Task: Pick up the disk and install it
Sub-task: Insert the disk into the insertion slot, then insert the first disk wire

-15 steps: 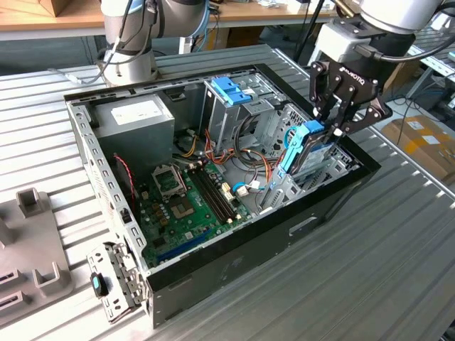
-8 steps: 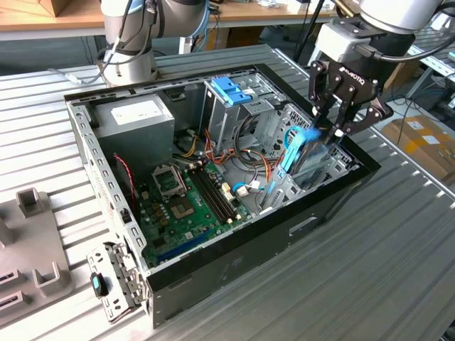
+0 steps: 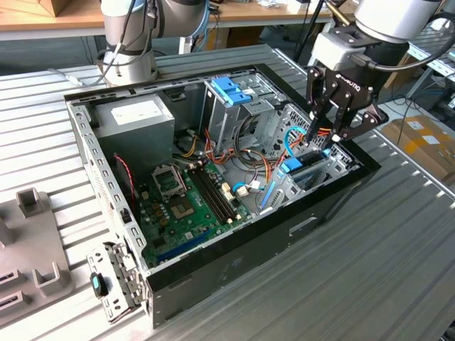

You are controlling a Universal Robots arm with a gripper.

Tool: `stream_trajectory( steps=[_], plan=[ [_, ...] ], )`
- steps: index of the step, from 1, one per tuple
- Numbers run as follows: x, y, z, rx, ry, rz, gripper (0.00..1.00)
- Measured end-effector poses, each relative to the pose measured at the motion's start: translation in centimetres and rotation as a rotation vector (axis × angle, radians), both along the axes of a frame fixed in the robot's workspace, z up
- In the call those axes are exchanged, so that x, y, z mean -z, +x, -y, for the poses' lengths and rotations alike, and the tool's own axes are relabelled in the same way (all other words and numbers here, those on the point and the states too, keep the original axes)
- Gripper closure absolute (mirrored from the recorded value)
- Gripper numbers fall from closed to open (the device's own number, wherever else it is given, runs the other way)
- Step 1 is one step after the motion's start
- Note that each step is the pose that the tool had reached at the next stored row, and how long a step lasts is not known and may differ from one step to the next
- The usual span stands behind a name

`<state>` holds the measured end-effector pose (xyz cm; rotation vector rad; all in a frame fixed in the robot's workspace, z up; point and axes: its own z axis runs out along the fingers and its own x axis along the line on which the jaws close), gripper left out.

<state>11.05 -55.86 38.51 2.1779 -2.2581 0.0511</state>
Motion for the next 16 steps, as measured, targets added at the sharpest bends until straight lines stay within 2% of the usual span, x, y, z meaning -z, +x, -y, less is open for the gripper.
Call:
stream_trajectory(
  steps=[5,9,12,16],
  plan=[
    [1.08,-0.09,-0.1,0.0,-0.0003,-0.0001,0.58],
    [1.25,-0.11,-0.13,0.0,-0.0008,-0.0001,0.58],
    [1.95,-0.11,-0.21,0.0,-0.0009,-0.0002,0.58],
    [2.07,-0.11,-0.21,0.0,-0.001,-0.0002,0.58]
  ],
)
